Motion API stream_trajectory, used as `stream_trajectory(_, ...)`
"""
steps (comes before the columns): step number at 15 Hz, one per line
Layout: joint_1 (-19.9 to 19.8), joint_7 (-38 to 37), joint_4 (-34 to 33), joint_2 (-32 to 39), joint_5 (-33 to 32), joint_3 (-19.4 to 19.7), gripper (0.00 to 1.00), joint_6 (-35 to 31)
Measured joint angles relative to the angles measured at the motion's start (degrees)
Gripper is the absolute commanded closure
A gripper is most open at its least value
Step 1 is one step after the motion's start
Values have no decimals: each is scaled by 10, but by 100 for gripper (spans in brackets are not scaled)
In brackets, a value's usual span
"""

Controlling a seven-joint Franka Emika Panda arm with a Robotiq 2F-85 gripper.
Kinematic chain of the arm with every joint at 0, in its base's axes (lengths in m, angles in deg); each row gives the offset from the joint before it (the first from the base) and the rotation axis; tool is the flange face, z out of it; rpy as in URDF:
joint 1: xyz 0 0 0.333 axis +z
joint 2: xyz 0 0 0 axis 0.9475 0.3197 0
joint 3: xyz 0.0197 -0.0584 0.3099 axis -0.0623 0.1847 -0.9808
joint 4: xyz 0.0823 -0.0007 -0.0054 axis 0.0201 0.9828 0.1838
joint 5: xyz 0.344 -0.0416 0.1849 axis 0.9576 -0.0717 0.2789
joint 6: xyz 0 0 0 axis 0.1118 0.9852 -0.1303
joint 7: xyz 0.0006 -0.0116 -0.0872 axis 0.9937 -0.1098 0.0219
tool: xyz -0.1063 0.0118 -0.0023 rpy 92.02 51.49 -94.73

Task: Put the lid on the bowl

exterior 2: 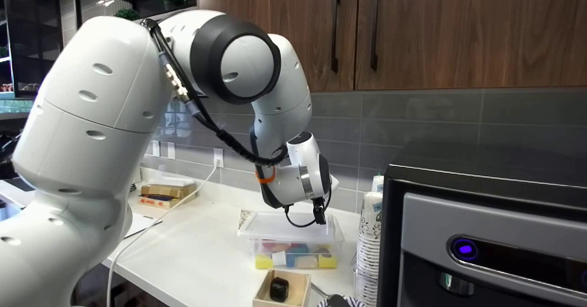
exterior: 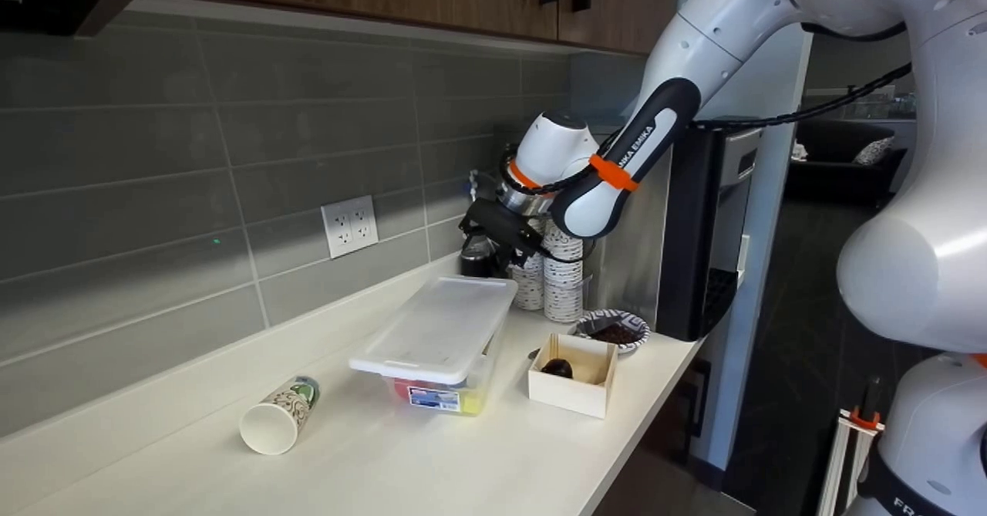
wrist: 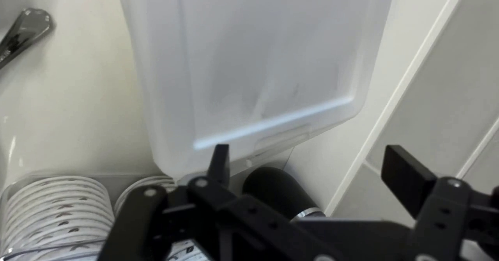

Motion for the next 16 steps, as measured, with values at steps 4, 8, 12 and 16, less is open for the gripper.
stream_trajectory(4,2,17,-12,31,0,-11,0,4)
stream_trajectory(8,3,29,-24,59,0,-15,0,20)
stream_trajectory(12,2,31,-37,73,0,-15,0,33)
stream_trajectory(16,45,119,-46,69,123,41,0,20)
